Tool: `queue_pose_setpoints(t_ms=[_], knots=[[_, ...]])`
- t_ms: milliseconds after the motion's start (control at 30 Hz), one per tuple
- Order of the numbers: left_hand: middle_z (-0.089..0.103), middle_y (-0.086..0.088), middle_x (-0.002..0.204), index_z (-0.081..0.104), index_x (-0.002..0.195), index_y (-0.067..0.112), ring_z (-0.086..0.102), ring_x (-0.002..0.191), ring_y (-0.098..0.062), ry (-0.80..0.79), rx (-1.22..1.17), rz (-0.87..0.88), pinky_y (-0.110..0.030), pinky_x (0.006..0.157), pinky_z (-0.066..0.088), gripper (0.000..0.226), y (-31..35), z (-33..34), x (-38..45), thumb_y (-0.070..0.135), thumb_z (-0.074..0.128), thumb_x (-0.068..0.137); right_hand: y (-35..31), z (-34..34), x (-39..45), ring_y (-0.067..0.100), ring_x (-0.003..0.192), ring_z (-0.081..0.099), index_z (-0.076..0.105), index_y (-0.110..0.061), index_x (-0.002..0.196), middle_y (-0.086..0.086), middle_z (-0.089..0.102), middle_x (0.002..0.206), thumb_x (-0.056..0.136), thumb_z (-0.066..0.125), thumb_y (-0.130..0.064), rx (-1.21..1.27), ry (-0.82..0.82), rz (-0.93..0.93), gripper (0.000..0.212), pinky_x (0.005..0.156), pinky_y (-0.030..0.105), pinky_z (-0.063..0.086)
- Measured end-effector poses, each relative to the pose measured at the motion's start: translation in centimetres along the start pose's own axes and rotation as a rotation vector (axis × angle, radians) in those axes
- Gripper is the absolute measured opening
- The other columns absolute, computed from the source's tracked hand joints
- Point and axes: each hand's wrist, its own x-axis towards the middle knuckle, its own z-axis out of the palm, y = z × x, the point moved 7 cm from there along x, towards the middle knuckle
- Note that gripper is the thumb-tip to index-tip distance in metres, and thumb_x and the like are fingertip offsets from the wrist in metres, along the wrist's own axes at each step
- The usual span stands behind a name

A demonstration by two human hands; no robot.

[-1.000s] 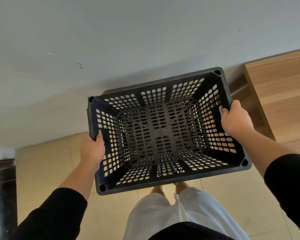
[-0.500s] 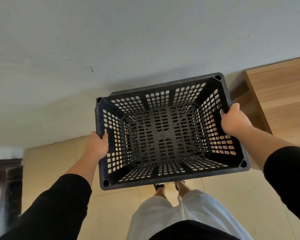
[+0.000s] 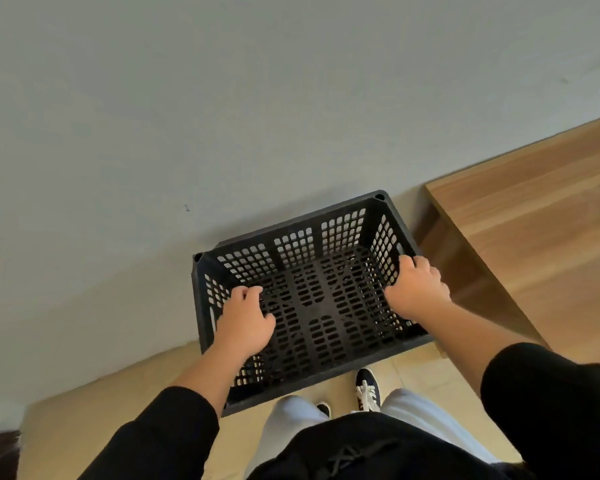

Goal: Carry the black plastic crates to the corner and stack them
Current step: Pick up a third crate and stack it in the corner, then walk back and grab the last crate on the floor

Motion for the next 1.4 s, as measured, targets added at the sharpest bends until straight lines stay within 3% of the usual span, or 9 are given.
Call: queue_pose_setpoints(t_ms=[333,633,967,1400], knots=[[0.037,-0.002,0.162,0.040,0.159,0.026,0.049,0.136,-0.027,-0.130,0.182,0.422,-0.048,0.104,0.051,0.054,10.0,1.9,-1.7,0.039,0.051,0.107,5.0,2.0,-10.2,0.038,0.143,0.040,0.034,-0.021,0.158,0.011,0.040,0.157,0.099,0.055,-0.032,0.257,0.165,0.263,0.063,0.114,0.056,0.042],[0.040,-0.005,0.159,0.041,0.157,0.023,0.046,0.139,-0.029,-0.178,0.408,0.818,-0.048,0.105,0.049,0.053,20.8,7.5,-9.9,0.039,0.050,0.107,16.6,4.9,-21.9,0.037,0.149,0.034,0.033,-0.019,0.161,0.010,0.034,0.165,0.099,0.052,-0.030,0.463,0.301,0.587,0.065,0.118,0.053,0.039],[0.045,-0.007,0.156,0.042,0.157,0.022,0.049,0.135,-0.029,-0.239,0.560,1.229,-0.048,0.104,0.047,0.054,35.1,19.5,-27.9,0.036,0.051,0.105,33.8,9.2,-36.7,0.034,0.150,0.032,0.032,-0.022,0.163,0.005,0.032,0.168,0.102,0.052,-0.039,0.658,0.445,0.863,0.066,0.113,0.051,0.039],[0.046,-0.004,0.158,0.042,0.159,0.024,0.047,0.140,-0.028,-0.393,0.772,1.545,-0.047,0.110,0.042,0.058,45.8,37.9,-55.0,0.037,0.051,0.104,55.1,17.8,-57.3,0.036,0.147,0.036,0.031,-0.019,0.163,0.012,0.036,0.163,0.103,0.054,-0.042,0.865,0.512,1.203,0.069,0.113,0.049,0.039]])
